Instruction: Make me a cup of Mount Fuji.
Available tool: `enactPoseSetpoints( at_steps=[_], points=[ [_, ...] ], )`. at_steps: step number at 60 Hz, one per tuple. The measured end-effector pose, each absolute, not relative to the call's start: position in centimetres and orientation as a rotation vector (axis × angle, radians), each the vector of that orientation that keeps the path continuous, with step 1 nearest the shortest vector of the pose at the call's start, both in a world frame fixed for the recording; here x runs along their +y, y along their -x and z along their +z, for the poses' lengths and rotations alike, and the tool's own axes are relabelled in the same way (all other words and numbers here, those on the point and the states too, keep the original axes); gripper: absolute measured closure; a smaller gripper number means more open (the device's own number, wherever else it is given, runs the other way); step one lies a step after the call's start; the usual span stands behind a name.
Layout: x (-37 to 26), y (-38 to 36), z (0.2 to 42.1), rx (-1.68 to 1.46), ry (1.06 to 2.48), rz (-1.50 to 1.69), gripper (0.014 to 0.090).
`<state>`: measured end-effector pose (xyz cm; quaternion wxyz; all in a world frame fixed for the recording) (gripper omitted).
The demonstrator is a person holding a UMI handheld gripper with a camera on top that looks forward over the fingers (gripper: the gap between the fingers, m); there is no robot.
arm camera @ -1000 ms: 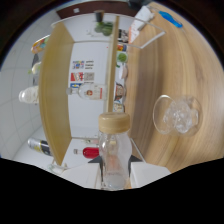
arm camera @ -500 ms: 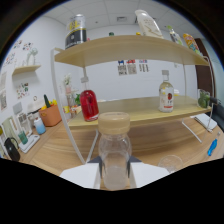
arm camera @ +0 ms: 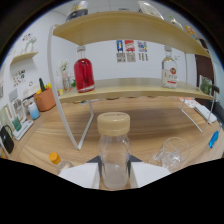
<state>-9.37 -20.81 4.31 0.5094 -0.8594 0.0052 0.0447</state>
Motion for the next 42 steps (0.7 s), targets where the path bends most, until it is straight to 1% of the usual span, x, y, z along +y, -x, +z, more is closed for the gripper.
enactPoseSetpoints(
  at_steps=[9, 14, 17, 18, 21, 23, 26, 32, 40, 41, 42],
  points=[
    [-21.7, 9.3, 4.2, -0.057, 2.054, 0.052, 0.0620],
    [-22.1, 9.4, 3.9, -0.081, 2.059, 0.039, 0.0545],
    [-22.3, 9.4, 4.2, -0.085, 2.055, 0.042, 0.0489],
    [-22.4, 9.5, 4.3, -0.086, 2.052, 0.044, 0.0454],
    [-22.7, 9.5, 5.0, -0.094, 2.040, 0.043, 0.0316],
    [-22.9, 9.6, 5.6, -0.103, 2.031, 0.042, 0.0248],
    [-23.4, 9.5, 6.7, -0.113, 2.021, 0.032, 0.0203],
    [-24.8, 9.6, 9.7, -0.135, 1.989, 0.025, 0.0183],
    [-27.2, 8.6, 13.5, -0.141, 1.950, 0.021, 0.0186],
    [-27.6, 8.3, 13.9, -0.134, 1.951, 0.021, 0.0223],
    [-28.0, 8.1, 14.2, -0.127, 1.951, 0.024, 0.0186]
  ],
)
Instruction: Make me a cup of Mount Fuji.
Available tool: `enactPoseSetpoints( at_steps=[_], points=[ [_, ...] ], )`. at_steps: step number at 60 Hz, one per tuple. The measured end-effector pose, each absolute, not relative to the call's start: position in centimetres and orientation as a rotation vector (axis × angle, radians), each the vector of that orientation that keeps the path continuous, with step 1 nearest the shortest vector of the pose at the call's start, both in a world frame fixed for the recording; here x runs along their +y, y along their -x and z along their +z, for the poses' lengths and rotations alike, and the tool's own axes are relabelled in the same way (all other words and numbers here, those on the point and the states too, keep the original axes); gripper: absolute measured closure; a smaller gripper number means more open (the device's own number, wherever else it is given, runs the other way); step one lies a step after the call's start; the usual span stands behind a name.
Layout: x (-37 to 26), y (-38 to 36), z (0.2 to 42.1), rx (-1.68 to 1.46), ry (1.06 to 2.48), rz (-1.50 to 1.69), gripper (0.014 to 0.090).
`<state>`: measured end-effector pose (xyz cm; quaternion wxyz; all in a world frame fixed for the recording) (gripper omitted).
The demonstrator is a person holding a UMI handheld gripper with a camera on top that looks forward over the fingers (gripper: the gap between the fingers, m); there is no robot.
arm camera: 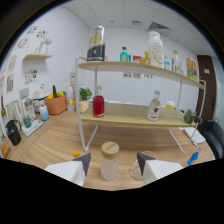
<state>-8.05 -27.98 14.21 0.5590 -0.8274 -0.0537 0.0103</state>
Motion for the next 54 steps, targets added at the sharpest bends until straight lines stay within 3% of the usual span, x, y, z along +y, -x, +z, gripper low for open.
enactPoseSetpoints(
  at_steps=[15, 25, 42, 54],
  points=[
    [-31.3, 1.0, 16.8, -0.021, 1.982, -0.015, 0.0184],
    [-29.6, -2.8, 24.5, 0.070, 1.928, 0.002, 0.0192],
    [-21.5, -3.0, 39.7, 0.084, 1.784, 0.035, 0.0192],
    [-13.7, -3.1, 41.6, 0.051, 1.745, 0.015, 0.0196]
  ],
)
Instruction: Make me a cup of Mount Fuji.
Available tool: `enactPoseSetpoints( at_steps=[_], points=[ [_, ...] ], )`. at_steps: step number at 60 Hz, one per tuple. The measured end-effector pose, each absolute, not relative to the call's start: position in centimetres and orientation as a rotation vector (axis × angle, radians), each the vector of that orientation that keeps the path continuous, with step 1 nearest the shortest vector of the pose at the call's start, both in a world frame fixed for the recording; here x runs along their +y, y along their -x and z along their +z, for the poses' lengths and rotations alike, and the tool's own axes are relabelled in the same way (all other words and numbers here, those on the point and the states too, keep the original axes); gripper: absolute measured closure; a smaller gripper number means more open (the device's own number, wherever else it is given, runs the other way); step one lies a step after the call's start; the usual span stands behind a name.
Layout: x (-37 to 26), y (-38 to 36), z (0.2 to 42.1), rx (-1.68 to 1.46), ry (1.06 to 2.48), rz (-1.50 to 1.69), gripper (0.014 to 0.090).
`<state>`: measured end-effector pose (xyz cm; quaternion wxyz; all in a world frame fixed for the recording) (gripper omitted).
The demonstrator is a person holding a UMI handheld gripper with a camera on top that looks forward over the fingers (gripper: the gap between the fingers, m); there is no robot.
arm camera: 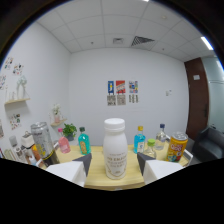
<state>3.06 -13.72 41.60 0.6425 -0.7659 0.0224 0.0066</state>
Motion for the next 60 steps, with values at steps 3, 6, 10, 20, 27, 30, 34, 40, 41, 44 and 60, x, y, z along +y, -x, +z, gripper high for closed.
enactPoseSetpoints(
  at_steps=[3, 6, 10, 20, 27, 30, 34, 40, 41, 44, 60],
  points=[
    [-12.2, -3.2, 41.0, 0.055, 1.750, 0.008, 0.0226],
    [-10.7, -3.3, 40.2, 0.055, 1.761, 0.004, 0.0289],
    [-9.6, -3.3, 39.5, 0.054, 1.772, -0.002, 0.0376],
    [-9.3, -3.2, 39.5, 0.052, 1.749, 0.008, 0.0547],
    [-10.0, -2.6, 39.7, 0.025, 1.753, 0.031, 0.0566],
    [-10.5, -2.4, 40.1, 0.009, 1.748, 0.035, 0.0567],
    [-11.8, -2.3, 41.4, -0.007, 1.708, 0.034, 0.0573],
    [-14.5, -2.9, 43.1, -0.007, 1.660, 0.060, 0.0571],
    [-15.0, -3.0, 43.2, -0.008, 1.655, 0.068, 0.0572],
    [-16.5, -3.5, 42.9, -0.004, 1.654, 0.089, 0.0572],
    [-21.9, -9.0, 28.3, 0.060, 1.843, 0.104, 0.0574]
  ],
)
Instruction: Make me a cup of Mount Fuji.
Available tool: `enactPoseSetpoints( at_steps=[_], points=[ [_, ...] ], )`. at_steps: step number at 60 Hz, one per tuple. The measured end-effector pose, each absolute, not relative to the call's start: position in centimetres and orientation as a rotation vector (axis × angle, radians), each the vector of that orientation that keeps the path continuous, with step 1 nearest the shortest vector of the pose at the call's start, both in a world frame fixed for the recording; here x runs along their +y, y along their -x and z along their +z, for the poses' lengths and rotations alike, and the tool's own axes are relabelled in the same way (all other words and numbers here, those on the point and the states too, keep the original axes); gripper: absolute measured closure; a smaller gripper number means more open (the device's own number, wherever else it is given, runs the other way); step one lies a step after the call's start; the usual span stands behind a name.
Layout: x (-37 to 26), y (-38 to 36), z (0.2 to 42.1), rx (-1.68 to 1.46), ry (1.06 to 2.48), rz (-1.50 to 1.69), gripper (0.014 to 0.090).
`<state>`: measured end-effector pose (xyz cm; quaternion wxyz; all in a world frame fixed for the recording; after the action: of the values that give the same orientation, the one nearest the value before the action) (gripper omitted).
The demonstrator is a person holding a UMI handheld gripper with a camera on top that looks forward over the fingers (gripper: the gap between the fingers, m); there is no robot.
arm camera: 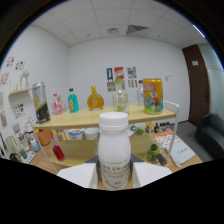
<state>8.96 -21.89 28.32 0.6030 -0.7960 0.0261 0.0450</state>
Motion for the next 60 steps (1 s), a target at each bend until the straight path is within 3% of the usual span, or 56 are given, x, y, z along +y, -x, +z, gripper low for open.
enactPoseSetpoints(
  at_steps=[11, 21, 35, 60],
  points=[
    [-23.4, -11.1, 17.2, 0.100, 1.961, 0.069, 0.0574],
    [-23.4, -12.7, 11.7, -0.096, 2.044, -0.144, 0.0574],
    [-22.1, -13.6, 10.9, -0.695, 1.955, -0.620, 0.0574],
    [-20.6, -13.3, 12.3, -1.476, 1.518, -1.276, 0.0577]
  ],
)
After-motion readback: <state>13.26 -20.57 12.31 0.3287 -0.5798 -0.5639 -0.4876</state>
